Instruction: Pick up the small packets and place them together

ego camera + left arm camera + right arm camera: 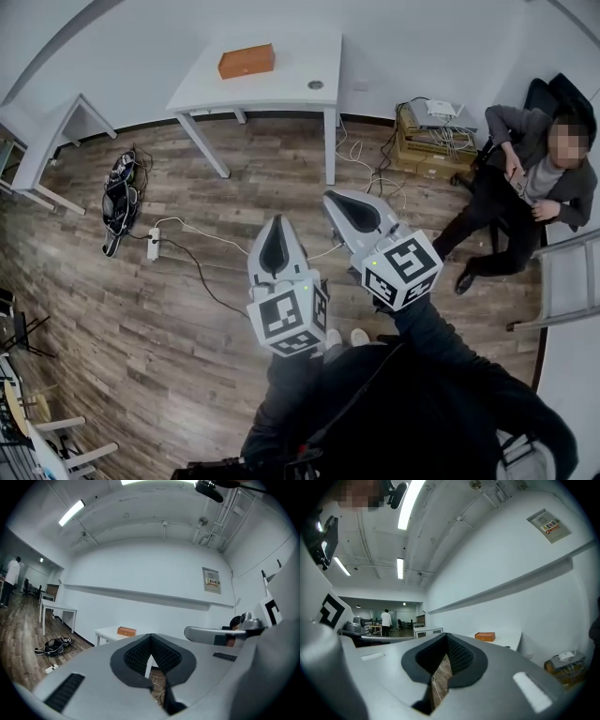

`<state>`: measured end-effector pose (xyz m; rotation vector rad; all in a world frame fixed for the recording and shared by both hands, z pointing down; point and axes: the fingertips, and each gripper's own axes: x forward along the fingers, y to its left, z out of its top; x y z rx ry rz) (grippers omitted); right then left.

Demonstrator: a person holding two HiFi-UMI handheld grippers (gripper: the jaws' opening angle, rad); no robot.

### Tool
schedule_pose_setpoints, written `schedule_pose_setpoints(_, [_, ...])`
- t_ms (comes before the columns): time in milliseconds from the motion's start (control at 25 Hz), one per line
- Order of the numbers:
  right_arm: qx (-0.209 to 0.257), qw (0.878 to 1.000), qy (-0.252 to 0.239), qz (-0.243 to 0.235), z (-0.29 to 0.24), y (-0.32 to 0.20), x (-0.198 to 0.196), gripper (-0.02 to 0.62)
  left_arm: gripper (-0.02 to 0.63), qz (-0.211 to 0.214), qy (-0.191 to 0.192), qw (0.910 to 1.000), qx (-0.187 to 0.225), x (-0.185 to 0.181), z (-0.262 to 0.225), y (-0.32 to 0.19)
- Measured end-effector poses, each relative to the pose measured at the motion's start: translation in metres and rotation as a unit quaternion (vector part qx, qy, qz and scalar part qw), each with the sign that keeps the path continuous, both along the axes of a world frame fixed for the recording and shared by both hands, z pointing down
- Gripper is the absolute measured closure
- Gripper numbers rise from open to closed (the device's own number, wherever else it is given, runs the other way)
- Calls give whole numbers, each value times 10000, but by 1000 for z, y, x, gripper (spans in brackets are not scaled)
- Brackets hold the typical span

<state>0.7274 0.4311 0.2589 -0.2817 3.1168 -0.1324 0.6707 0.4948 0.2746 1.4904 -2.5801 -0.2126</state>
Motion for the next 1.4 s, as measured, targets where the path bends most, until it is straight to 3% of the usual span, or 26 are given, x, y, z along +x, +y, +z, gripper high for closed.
schedule_pose_setpoints(400, [6,9998,204,-26,22,-3,-44,594,607,-28,119,9995,-274,-45,27,-6])
schedule_pose_setpoints(560, [-38,9997,254,-56,30,-21,-55,592,607,-257,47,9987,-429,-60,38,-21])
schedule_pose_setpoints(840, [-148,9995,238,-159,41,-92,-96,592,607,-400,22,9986,-335,-100,42,-85])
schedule_pose_setpoints(1080, [-162,9989,228,-380,36,-156,-142,592,607,-670,248,9974,0,-149,31,-139])
schedule_pose_setpoints(1200, [-244,9984,249,-446,36,-188,-160,592,607,-814,230,9963,-168,-167,35,-166])
schedule_pose_setpoints(1320, [-297,9978,326,-488,43,-211,-179,586,607,-955,-27,9945,-417,-180,38,-186])
schedule_pose_setpoints(1400, [-325,9973,402,-524,50,-221,-189,580,607,-997,18,9943,-391,-190,40,-195])
